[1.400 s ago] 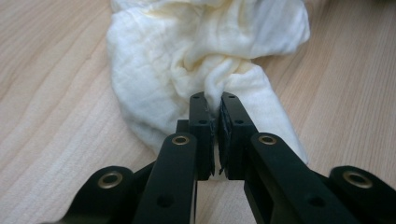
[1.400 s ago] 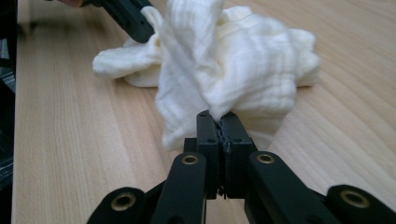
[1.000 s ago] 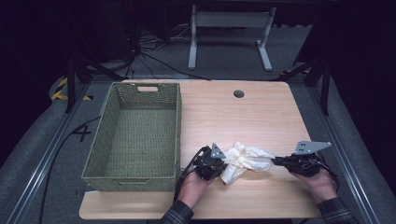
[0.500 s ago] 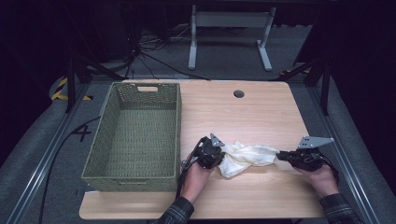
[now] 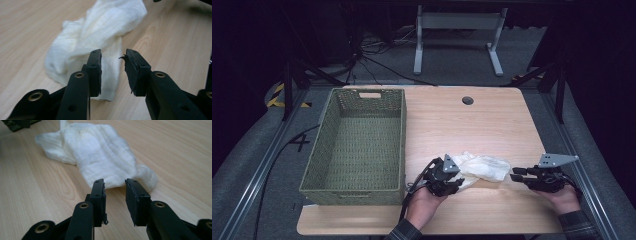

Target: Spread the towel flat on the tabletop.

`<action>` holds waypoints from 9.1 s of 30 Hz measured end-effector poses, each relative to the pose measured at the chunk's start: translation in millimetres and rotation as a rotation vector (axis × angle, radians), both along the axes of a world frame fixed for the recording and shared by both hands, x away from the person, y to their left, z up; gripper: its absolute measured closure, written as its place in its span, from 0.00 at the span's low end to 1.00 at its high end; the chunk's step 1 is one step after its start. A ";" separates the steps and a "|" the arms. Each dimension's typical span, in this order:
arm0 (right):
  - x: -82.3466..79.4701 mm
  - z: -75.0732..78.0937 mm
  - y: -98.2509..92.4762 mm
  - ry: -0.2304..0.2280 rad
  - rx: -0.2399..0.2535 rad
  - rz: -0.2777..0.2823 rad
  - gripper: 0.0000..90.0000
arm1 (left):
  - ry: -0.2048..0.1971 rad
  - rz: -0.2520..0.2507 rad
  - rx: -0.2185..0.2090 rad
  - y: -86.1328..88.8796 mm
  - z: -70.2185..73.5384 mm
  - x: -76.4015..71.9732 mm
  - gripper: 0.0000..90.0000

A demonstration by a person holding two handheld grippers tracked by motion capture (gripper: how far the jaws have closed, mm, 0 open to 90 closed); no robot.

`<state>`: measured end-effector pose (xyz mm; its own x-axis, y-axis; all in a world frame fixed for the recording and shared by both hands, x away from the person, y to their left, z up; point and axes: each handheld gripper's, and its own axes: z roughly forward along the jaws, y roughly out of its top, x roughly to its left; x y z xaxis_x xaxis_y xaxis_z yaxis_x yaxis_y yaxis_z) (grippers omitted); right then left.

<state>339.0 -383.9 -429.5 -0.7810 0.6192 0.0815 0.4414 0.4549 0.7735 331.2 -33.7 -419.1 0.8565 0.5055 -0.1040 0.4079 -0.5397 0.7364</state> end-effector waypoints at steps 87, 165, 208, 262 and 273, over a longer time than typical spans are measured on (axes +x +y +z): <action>27.5 -18.9 90.3 0.039 -0.204 0.226 0.97 | -0.019 0.134 0.021 10.7 -15.1 44.8 0.69; 61.6 17.8 -27.9 -0.010 0.061 0.010 0.82 | 0.055 0.093 0.044 2.7 6.7 72.7 0.78; 74.4 9.7 -21.7 0.000 0.017 -0.002 0.97 | 0.111 0.034 0.129 -6.2 -20.5 73.7 0.96; 31.2 9.9 -26.4 -0.003 -0.025 -0.026 0.77 | 0.117 0.175 0.070 5.5 -12.5 55.4 0.71; 95.1 -11.0 -7.6 0.077 -0.062 -0.048 0.74 | 0.181 0.139 0.058 2.4 -34.5 90.1 0.65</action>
